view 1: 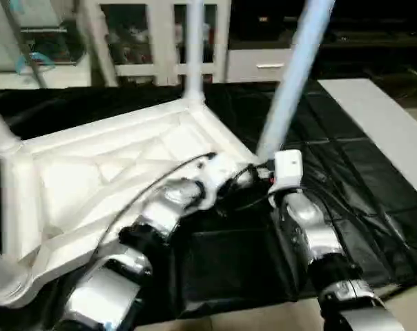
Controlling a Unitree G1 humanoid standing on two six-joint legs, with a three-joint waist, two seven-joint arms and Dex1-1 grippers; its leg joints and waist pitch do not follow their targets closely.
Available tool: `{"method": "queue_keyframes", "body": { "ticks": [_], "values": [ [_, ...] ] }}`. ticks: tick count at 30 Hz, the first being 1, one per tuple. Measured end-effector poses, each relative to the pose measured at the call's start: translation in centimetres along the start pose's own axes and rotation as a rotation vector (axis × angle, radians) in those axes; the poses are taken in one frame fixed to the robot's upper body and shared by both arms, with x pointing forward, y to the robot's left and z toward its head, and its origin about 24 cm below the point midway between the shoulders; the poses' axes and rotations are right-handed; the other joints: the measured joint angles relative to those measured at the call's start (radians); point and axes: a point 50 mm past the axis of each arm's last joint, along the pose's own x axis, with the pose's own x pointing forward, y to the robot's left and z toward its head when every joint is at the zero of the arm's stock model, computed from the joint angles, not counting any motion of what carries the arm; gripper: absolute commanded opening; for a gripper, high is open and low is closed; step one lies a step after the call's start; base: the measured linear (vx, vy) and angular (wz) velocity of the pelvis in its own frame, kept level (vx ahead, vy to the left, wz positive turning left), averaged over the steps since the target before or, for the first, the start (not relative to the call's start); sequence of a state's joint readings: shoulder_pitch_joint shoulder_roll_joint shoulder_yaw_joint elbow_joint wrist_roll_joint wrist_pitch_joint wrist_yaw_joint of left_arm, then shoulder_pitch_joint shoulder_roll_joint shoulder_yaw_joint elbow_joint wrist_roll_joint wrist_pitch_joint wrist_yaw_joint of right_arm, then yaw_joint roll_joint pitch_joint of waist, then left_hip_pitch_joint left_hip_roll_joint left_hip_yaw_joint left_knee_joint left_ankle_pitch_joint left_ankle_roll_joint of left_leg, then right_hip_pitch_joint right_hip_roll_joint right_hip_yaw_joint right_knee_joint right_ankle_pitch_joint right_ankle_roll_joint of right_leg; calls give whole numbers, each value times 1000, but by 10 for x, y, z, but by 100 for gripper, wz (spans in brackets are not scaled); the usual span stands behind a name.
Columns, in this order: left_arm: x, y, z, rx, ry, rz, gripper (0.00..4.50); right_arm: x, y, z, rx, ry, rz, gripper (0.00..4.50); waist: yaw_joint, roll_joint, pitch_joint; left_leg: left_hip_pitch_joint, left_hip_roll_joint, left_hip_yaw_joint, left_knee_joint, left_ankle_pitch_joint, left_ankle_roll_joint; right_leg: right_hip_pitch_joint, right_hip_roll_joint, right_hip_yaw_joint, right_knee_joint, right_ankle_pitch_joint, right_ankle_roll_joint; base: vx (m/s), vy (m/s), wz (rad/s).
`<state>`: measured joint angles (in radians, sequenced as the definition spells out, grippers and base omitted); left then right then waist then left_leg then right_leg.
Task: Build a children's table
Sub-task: Rotate leg to tighten
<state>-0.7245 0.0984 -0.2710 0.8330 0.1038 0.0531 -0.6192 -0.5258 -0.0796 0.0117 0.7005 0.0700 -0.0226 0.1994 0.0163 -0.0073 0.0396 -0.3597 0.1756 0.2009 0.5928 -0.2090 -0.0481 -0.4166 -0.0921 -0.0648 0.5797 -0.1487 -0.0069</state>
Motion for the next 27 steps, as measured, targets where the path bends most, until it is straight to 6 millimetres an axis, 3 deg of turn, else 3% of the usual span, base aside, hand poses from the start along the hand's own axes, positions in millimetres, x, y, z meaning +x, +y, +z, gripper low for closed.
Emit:
{"method": "queue_keyframes", "body": {
  "ticks": [6,9,12,15,19,27],
  "values": [
    [-20,1,-12,11,-22,-101,0,-10,-13,14,-67,-13,193,394,-2,2,-1,4,2,0,-2,0,-1,1,1,-2,1,-1,1,0,0,0],
    [-40,-5,-21,30,-43,-259,0,-31,-21,4,-108,58,389,394,15,2,-2,7,2,0,-3,-2,-3,3,1,-2,1,-2,2,0,0,0],
    [-60,-7,-28,38,-40,-423,0,-50,-16,0,-129,104,636,394,27,1,0,8,3,0,-3,-2,-5,2,1,-2,1,-2,2,0,0,0],
    [-67,-9,-30,29,-27,-519,0,-60,-16,-1,-148,147,779,394,37,-3,1,7,2,1,0,-2,-5,4,0,0,1,-2,1,0,0,0],
    [-69,-9,-30,27,-17,-545,0,-64,-18,-3,-139,178,821,394,37,-10,2,7,2,2,3,-2,-5,5,-1,1,1,-2,1,0,0,0],
    [-69,-10,-29,23,-16,-557,0,-67,-19,-5,-146,216,864,394,43,-11,2,7,2,2,1,-2,-5,5,-1,0,1,-2,2,0,0,0]
  ]
}}
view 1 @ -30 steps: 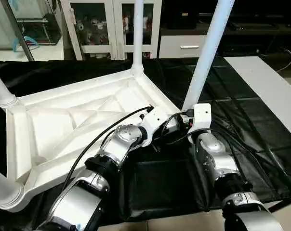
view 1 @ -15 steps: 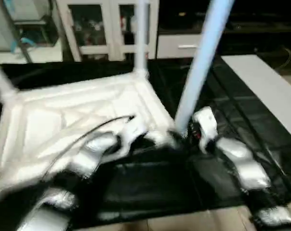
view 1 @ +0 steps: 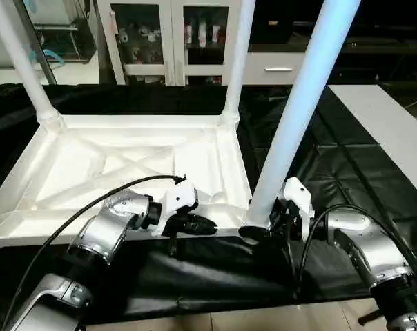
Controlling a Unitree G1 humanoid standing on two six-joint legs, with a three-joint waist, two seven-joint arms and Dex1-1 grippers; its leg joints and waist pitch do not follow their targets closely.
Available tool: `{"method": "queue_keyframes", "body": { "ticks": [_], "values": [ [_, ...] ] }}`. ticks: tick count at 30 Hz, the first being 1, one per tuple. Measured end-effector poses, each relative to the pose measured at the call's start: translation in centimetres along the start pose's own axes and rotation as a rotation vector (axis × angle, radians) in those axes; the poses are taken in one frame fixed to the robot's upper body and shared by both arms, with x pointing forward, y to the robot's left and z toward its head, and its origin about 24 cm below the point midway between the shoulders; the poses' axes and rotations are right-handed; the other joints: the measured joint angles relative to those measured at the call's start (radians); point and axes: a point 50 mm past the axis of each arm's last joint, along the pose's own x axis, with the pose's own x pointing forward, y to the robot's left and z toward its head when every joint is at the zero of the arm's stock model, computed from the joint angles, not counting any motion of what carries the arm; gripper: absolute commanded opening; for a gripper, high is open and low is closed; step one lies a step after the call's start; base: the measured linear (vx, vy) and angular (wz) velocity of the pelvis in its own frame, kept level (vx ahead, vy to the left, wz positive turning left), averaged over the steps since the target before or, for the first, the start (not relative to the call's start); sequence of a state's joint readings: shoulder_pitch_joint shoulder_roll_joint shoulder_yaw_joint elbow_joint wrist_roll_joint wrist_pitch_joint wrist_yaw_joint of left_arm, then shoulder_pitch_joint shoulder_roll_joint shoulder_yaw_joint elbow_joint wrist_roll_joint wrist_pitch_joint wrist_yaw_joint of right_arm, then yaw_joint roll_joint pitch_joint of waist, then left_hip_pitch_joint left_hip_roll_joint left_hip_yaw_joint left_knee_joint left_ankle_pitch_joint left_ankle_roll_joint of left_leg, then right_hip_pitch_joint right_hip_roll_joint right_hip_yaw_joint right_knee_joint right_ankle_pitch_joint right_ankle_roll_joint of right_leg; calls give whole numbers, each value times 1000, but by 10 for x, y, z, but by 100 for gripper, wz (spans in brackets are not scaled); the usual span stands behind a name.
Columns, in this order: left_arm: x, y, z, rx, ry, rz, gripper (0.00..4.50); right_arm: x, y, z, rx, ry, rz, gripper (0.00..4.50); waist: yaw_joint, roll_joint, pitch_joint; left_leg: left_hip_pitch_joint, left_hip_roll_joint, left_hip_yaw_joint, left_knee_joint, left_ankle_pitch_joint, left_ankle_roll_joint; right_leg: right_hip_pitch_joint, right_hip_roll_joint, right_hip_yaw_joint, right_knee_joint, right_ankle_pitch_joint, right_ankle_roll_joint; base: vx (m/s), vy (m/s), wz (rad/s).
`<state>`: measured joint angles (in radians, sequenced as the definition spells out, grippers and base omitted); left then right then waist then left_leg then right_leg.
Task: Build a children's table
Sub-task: Rotate leg to tighten
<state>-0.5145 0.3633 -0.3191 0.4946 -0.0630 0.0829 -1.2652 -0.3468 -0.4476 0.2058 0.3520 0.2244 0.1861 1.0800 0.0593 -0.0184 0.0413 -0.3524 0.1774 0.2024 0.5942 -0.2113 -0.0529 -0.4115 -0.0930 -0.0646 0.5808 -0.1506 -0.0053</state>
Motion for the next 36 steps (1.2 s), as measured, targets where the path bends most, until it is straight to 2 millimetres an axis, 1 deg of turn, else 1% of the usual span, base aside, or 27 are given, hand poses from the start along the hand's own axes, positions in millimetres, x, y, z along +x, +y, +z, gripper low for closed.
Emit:
{"method": "queue_keyframes", "body": {
  "ticks": [1,2,3,5,6,7,12,13,14,17,20,22,23,24,27,29,30,33,36],
  "values": [
    [0,0,0,-1,0,0,0,0,0,0,0,0,1,394,0,0,0,0,0,0,0,0,0,0,0,0,0,0,0,0,0,0],
    [0,0,0,-1,0,0,0,0,0,0,1,0,5,369,0,0,0,0,0,0,0,0,0,0,0,0,0,0,0,0,0,0],
    [0,0,0,-2,0,0,0,0,0,0,3,0,7,361,0,0,0,0,0,0,0,0,0,0,0,0,0,0,0,0,0,0],
    [0,0,0,-2,0,0,0,0,0,0,9,-3,8,358,0,0,0,0,0,0,0,0,0,0,0,0,0,0,0,0,0,0],
    [0,0,0,-3,0,0,0,0,0,0,14,-7,10,336,0,0,0,0,0,0,0,0,0,0,0,0,0,0,0,0,0,0],
    [0,0,0,-3,0,0,0,0,0,0,16,-8,10,324,0,0,0,0,0,0,0,0,0,0,0,0,0,0,0,0,0,0],
    [0,0,0,-7,0,-1,0,1,0,-1,25,-15,13,290,0,0,0,0,0,0,0,0,0,0,0,0,0,0,0,0,0,0],
    [0,0,0,-8,0,-2,0,1,0,-1,28,-19,13,290,0,0,0,0,0,0,0,0,0,0,0,0,0,0,0,0,0,0],
    [0,0,0,-10,0,-1,0,1,0,-1,30,-21,13,278,-1,0,0,0,0,0,0,0,0,0,0,0,0,0,0,0,0,0],
    [0,0,0,-15,-1,-1,0,2,0,-2,38,-29,6,274,-1,-1,0,0,0,0,0,0,0,0,0,0,0,0,0,0,0,0],
    [-1,2,-1,-19,6,23,0,8,-1,-4,62,-64,-40,271,-3,-7,0,1,0,0,0,0,0,0,0,0,2,0,0,0,0,0],
    [-2,7,-1,-25,9,71,0,16,-4,-5,81,-98,-122,271,-11,-13,1,2,0,0,0,1,-1,0,0,0,3,-3,5,0,0,0],
    [1,11,0,-30,11,114,0,22,-7,-5,102,-119,-190,270,-16,-16,1,2,0,0,1,1,-1,0,0,0,3,-3,5,0,0,0],
    [4,17,3,-30,15,164,0,27,-13,-2,127,-137,-282,270,-24,-18,1,1,0,-1,2,2,-3,-1,0,0,3,-3,5,0,0,0],
    [21,26,11,-26,16,275,0,36,-25,0,194,-160,-480,269,-31,-24,3,1,-1,-1,4,2,-3,-1,0,1,1,-3,5,0,0,0],
    [31,32,16,-39,14,337,0,43,-28,1,216,-169,-574,269,-29,-25,3,1,-1,-1,4,2,-3,1,0,1,-1,-3,5,0,0,0],
    [42,36,22,-58,17,395,0,48,-34,5,238,-171,-677,269,-29,-24,3,0,-2,-1,4,2,-3,0,-1,2,-1,-3,5,0,0,0],
    [60,41,31,-74,14,485,0,53,-43,11,259,-153,-831,269,-25,-23,3,-2,-3,-1,4,3,-3,0,-1,3,-2,-2,4,0,0,0],
    [69,44,36,-70,16,537,0,56,-49,17,264,-139,-930,268,-23,-22,2,-3,-3,-1,3,1,-1,-1,-1,3,-1,2,-2,0,0,0]
  ]
}}
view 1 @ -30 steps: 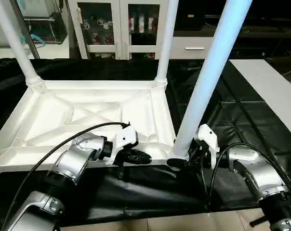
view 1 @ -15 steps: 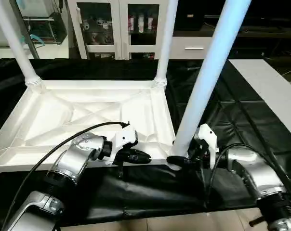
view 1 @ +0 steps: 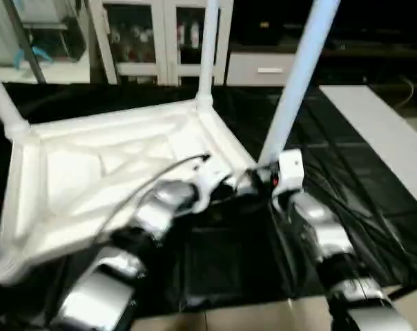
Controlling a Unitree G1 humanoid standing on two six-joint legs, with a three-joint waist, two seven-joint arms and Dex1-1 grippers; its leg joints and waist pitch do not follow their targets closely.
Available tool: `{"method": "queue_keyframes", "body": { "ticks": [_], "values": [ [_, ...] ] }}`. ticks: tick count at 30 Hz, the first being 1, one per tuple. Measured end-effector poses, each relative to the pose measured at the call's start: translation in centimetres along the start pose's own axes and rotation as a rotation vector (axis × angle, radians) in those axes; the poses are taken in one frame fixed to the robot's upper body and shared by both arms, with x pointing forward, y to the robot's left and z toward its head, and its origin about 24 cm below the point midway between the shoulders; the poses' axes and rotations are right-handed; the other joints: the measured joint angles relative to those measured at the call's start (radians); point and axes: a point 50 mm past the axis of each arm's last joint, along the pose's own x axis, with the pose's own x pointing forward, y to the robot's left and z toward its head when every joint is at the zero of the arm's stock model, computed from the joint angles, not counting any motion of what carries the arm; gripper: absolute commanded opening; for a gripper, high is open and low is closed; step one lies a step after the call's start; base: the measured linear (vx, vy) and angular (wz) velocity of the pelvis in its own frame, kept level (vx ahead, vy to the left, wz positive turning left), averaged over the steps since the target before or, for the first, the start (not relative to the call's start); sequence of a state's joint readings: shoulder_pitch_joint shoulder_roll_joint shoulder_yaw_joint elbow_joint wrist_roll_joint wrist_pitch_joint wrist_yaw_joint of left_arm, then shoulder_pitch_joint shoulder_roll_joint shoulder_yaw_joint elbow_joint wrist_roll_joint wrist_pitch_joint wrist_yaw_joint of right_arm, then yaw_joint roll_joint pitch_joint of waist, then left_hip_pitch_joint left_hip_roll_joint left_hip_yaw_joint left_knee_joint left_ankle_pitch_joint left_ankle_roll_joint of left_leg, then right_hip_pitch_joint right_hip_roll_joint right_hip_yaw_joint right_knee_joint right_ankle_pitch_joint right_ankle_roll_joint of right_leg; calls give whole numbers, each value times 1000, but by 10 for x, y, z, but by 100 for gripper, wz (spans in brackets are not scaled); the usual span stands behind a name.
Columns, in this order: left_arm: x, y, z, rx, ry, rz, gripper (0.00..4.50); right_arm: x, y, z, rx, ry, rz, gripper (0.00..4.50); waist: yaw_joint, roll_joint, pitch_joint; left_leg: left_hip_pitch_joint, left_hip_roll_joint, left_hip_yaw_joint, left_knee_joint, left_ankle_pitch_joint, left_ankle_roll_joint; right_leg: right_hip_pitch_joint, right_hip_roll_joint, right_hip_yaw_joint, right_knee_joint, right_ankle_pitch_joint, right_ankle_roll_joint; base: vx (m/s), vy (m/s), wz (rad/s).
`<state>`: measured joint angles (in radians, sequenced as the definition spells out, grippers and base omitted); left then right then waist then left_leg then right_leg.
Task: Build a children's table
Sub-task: Rotate leg to tighten
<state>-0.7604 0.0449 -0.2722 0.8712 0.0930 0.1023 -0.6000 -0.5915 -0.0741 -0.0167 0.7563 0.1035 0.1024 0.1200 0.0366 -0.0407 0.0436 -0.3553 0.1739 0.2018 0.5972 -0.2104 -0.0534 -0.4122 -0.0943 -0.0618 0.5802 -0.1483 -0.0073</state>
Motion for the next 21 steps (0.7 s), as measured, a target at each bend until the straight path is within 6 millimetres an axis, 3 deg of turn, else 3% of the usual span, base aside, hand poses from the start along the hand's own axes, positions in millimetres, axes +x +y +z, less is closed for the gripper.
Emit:
{"method": "queue_keyframes", "body": {
  "ticks": [8,9,11,17,21],
  "values": [
    [1,1,2,44,-23,3,0,1,1,0,4,-46,-12,266,6,1,0,-3,1,0,-4,3,6,-4,0,-2,0,-2,3,0,0,0],
    [0,1,1,51,-29,-4,0,0,0,0,10,-53,-5,322,6,2,0,-3,1,0,-4,3,6,-4,0,-2,0,-2,3,0,0,0],
    [-3,3,-1,64,-38,-16,0,-2,0,-2,19,-67,22,336,5,2,0,-3,1,0,-4,3,5,-4,0,-2,0,-2,3,0,0,0],
    [-20,14,-10,81,-43,-65,0,-26,-17,-4,-126,-75,299,391,-5,4,1,-1,3,0,-5,1,2,-4,2,-2,1,-2,3,0,0,0],
    [-38,15,-21,101,-54,-196,0,-54,-31,-13,-271,4,568,391,-3,6,0,3,4,-1,-6,0,0,0,3,-3,1,-3,4,0,0,0]
  ]
}}
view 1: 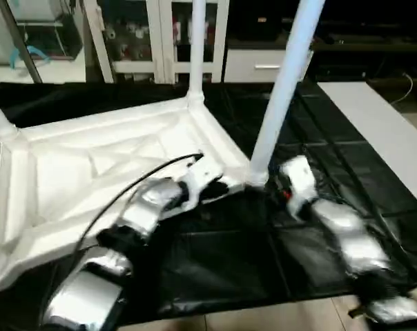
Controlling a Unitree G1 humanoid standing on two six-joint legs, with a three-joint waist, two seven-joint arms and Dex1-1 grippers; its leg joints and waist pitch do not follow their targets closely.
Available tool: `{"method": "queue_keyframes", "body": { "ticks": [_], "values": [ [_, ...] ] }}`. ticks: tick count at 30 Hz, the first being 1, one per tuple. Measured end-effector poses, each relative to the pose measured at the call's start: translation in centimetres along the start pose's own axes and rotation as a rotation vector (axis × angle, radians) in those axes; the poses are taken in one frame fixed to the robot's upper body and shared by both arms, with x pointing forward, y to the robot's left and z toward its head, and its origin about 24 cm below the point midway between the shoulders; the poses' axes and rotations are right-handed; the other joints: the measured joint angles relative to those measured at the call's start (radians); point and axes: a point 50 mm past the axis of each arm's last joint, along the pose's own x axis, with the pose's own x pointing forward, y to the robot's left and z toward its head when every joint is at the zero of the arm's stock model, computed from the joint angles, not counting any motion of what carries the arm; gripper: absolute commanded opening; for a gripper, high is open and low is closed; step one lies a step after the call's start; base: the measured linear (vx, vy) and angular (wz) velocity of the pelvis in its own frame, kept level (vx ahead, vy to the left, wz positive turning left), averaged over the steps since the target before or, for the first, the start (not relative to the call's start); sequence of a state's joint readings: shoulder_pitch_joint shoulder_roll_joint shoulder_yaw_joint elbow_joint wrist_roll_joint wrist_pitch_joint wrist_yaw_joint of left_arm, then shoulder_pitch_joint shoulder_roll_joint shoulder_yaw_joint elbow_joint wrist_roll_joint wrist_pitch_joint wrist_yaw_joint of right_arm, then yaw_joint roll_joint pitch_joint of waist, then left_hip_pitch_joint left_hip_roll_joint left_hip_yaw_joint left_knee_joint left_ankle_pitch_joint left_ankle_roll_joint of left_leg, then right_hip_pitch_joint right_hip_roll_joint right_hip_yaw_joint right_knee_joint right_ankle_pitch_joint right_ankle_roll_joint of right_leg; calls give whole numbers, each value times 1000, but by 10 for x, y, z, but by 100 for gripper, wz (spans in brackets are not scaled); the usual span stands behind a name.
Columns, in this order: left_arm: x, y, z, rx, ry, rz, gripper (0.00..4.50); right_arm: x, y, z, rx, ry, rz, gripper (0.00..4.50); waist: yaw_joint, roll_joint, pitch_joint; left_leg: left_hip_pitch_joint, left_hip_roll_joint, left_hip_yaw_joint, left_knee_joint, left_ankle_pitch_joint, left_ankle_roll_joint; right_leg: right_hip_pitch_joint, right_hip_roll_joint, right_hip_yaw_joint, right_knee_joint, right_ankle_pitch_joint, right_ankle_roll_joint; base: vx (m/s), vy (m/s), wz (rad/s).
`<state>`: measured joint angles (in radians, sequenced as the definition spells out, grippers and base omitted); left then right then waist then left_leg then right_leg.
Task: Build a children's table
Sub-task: Rotate leg to tighten
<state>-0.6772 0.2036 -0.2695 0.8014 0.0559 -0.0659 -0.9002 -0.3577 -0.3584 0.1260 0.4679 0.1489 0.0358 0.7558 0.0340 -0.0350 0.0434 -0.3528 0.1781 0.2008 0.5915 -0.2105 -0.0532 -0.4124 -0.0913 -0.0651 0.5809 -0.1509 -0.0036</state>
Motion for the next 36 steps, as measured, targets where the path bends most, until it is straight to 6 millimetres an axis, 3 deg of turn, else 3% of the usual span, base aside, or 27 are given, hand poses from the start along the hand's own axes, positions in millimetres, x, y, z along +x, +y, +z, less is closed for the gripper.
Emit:
{"method": "queue_keyframes", "body": {
  "ticks": [5,7,15,21,25,30,36],
  "values": [
    [-23,-5,-10,14,-6,-171,0,-23,10,-7,-24,44,186,391,8,4,0,0,0,0,1,0,0,1,0,0,0,1,-1,0,0,0],
    [-28,-12,-11,11,-10,-254,0,-30,10,-6,-28,63,233,391,18,7,0,2,0,0,1,0,0,4,-1,0,-2,0,-1,0,0,0],
    [-26,-27,-8,24,-15,-423,0,-31,22,1,-18,36,336,391,53,11,0,2,0,2,1,0,0,7,-3,0,-2,0,-1,0,0,0],
    [-27,-29,-9,22,-15,-429,0,-30,23,0,-4,52,341,391,54,12,0,2,0,2,1,0,0,7,-3,0,-2,0,1,0,0,0],
    [-27,-29,-8,20,-14,-429,0,-31,23,-1,-3,60,354,366,54,12,0,2,0,2,1,0,0,7,-3,0,-2,-1,1,0,0,0],
    [-28,-30,-8,19,-15,-427,0,-31,24,-2,15,67,365,301,53,12,0,2,0,2,1,0,0,6,-3,0,-2,-1,2,0,0,0],
    [-29,-31,-9,20,-15,-426,0,-30,24,-2,24,63,365,278,51,12,0,2,0,2,1,0,0,6,-2,0,-2,-2,3,0,0,0]
  ]
}}
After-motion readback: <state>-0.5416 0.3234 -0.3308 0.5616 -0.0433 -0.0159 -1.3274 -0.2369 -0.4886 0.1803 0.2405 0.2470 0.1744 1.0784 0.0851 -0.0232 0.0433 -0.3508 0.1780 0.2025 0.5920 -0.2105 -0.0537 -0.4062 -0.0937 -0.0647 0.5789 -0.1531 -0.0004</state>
